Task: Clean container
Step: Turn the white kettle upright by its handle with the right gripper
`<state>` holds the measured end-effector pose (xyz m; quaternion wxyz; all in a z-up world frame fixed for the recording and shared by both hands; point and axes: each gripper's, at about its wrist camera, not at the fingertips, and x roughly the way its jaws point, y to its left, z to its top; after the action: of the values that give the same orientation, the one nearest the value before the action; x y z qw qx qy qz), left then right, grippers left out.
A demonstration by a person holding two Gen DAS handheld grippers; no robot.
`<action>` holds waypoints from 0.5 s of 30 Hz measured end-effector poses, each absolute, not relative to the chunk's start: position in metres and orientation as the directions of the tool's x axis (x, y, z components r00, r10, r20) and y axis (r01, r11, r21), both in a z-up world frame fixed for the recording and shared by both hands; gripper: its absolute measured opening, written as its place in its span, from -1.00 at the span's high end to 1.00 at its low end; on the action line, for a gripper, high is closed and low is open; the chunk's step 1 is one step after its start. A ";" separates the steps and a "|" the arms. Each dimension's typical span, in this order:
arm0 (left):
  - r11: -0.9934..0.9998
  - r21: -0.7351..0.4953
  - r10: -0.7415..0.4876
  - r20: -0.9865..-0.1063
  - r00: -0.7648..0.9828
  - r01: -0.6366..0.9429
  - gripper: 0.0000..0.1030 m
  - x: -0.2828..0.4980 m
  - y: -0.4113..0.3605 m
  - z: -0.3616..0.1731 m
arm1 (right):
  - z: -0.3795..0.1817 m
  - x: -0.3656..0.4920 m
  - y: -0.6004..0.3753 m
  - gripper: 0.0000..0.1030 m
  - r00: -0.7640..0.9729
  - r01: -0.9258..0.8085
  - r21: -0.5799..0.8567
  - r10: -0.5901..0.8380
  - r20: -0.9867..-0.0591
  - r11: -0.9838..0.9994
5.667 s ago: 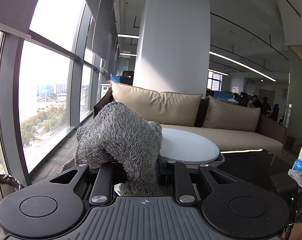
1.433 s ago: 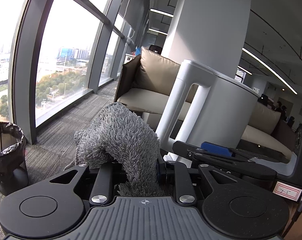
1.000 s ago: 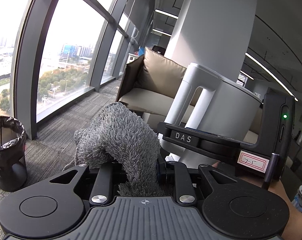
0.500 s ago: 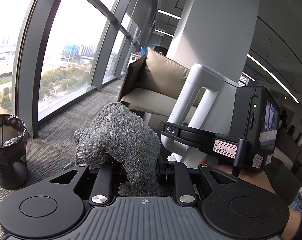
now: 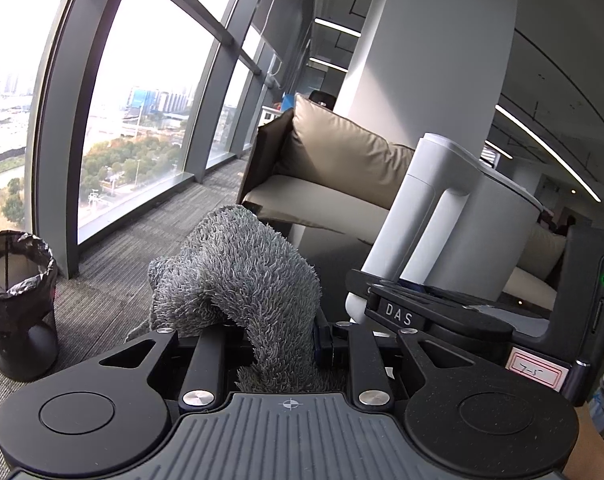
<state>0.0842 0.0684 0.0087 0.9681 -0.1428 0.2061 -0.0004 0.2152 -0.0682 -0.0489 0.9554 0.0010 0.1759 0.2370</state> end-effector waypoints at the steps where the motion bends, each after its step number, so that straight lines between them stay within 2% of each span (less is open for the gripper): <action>1: 0.960 -0.275 -0.060 -0.403 0.913 -0.058 0.62 0.085 0.067 0.008 | -0.049 0.210 -0.073 0.53 0.823 -0.459 0.085 0.459 -0.335 0.884; 15: 0.978 -0.210 -0.099 -0.458 0.883 0.000 0.62 0.118 0.014 -0.004 | -0.055 0.148 -0.153 0.44 0.828 -0.447 0.091 0.450 -0.334 0.890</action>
<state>0.1177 0.0139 -0.0045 0.9649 -0.1027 0.2402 -0.0258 0.1484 -0.1528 -0.0554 0.9560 0.0046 0.1757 0.2347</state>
